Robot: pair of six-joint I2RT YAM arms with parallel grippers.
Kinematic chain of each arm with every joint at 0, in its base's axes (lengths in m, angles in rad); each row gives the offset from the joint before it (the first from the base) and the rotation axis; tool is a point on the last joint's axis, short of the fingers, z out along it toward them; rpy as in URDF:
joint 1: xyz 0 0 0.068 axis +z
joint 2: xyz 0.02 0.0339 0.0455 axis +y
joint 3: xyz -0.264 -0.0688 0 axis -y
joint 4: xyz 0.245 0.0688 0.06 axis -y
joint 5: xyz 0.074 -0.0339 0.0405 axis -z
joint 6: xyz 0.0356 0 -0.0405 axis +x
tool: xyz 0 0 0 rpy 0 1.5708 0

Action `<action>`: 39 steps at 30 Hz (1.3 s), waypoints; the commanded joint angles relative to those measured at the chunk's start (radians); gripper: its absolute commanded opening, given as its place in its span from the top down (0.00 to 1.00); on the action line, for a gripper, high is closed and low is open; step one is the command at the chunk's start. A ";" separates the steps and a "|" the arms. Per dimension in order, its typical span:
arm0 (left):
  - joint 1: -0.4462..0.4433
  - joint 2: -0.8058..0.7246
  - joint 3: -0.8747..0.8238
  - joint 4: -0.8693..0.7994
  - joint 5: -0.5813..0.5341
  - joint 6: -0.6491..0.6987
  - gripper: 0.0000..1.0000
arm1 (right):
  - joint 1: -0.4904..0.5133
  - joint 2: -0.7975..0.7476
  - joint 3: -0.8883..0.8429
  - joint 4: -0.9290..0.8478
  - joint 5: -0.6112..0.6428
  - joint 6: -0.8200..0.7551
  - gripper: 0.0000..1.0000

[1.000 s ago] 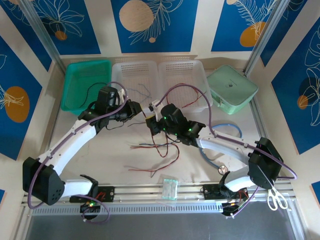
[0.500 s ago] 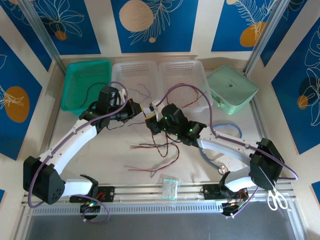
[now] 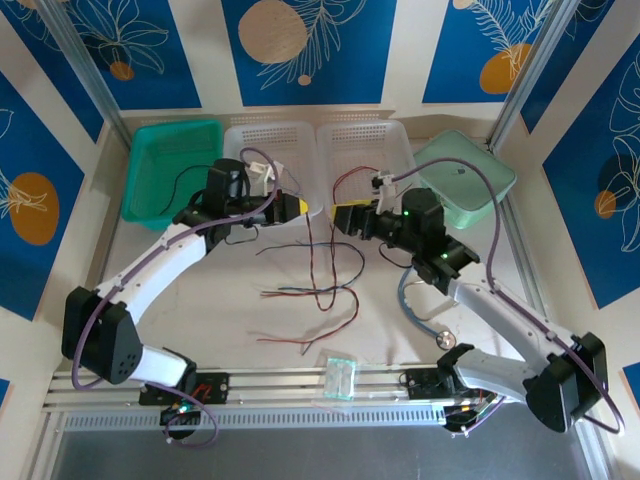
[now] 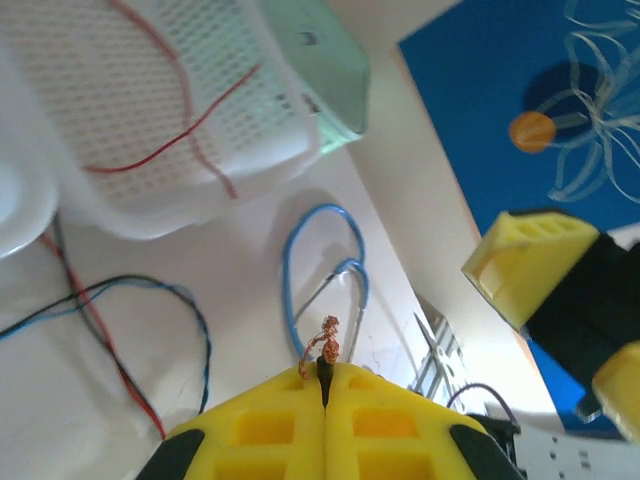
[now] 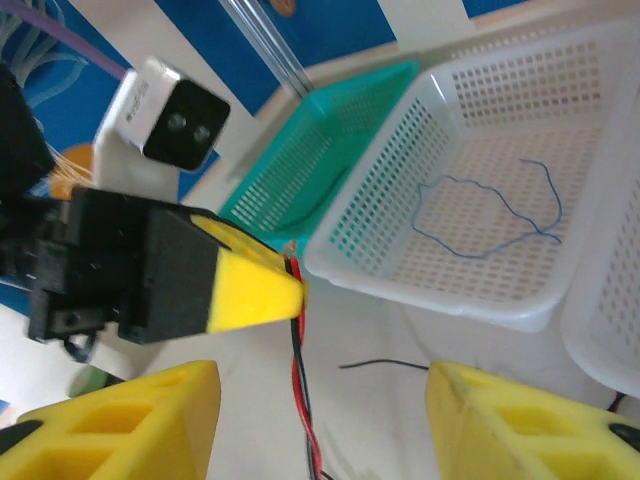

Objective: Untangle the cables

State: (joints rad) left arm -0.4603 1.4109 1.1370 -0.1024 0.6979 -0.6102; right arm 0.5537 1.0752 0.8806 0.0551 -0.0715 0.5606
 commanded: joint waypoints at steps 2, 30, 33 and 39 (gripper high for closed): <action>-0.021 -0.056 -0.008 0.123 0.107 0.211 1.00 | -0.028 -0.041 0.020 -0.016 -0.081 0.084 0.52; -0.083 -0.173 -0.155 0.271 0.146 0.451 1.00 | 0.064 0.148 0.261 -0.120 -0.312 0.013 0.78; -0.083 -0.166 -0.152 0.270 0.150 0.437 1.00 | 0.069 0.160 0.280 -0.146 -0.327 -0.005 0.78; -0.083 -0.163 -0.151 0.271 0.145 0.423 1.00 | 0.066 0.144 0.256 -0.147 -0.325 -0.008 0.69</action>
State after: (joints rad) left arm -0.5335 1.2407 0.9565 0.1692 0.8192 -0.1841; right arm 0.6151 1.2320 1.1278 -0.0708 -0.3710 0.5728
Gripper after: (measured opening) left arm 0.049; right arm 0.305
